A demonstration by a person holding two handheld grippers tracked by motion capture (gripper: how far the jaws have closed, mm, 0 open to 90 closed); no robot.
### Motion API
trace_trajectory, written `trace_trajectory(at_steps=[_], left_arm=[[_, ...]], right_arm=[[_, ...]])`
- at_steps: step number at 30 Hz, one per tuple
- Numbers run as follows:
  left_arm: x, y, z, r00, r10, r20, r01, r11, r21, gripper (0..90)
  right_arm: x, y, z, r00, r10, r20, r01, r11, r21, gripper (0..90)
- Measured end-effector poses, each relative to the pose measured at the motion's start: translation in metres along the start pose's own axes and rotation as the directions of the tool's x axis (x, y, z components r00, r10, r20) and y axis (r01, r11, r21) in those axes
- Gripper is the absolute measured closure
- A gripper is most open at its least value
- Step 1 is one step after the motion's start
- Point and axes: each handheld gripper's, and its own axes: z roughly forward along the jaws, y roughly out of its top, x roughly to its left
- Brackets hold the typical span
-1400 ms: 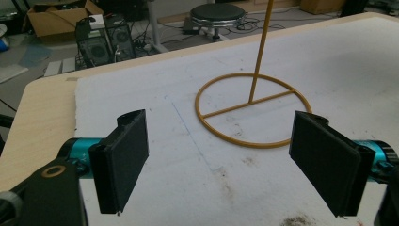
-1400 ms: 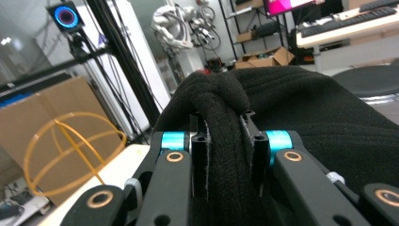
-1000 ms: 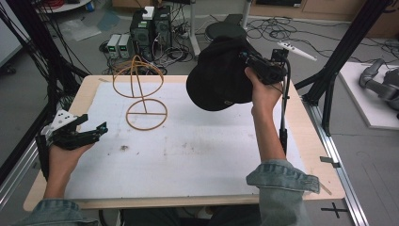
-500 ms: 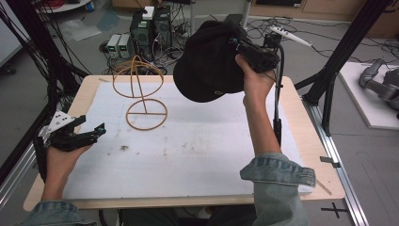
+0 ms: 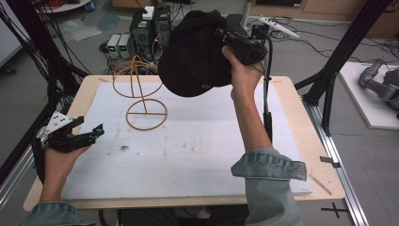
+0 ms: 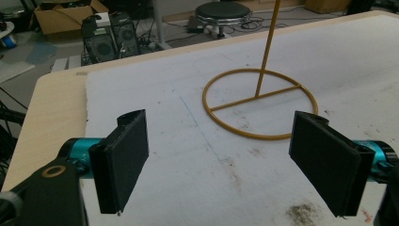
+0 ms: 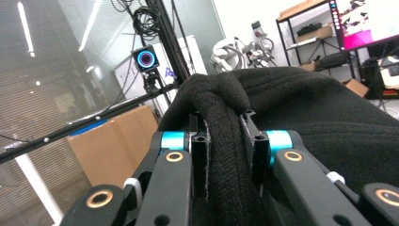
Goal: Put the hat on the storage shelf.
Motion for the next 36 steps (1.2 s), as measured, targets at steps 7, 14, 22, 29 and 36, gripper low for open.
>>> trace_trajectory(at_steps=[7, 14, 22, 29, 36], left_arm=[[0.001, 0.000, -0.001, 1.0000, -0.003, 0.001, 0.003, 1.0000, -0.006, 20.6], [0.001, 0.000, -0.002, 1.0000, -0.003, -0.002, 0.003, 1.0000, -0.007, 20.6], [0.003, -0.002, -0.006, 0.9999, -0.003, -0.010, 0.003, 1.0000, -0.003, 20.7], [0.004, -0.003, -0.010, 0.9999, -0.002, -0.015, 0.002, 1.0000, -0.004, 20.7], [0.006, -0.003, -0.012, 0.9998, -0.002, -0.018, 0.002, 1.0000, -0.005, 20.8]], right_arm=[[0.007, 0.000, 0.013, 0.9979, 0.029, -0.058, -0.030, 0.999, -0.023, 78.4], [0.019, -0.001, 0.027, 0.9955, 0.017, -0.093, -0.020, 0.999, -0.029, 78.4], [0.028, -0.007, 0.044, 0.9889, 0.047, -0.141, -0.051, 0.998, -0.029, 78.4], [0.037, -0.018, 0.063, 0.9846, 0.059, -0.165, -0.060, 0.998, -0.001, 78.3], [0.042, -0.035, 0.089, 0.9823, 0.081, -0.169, -0.077, 0.997, 0.032, 78.2]])
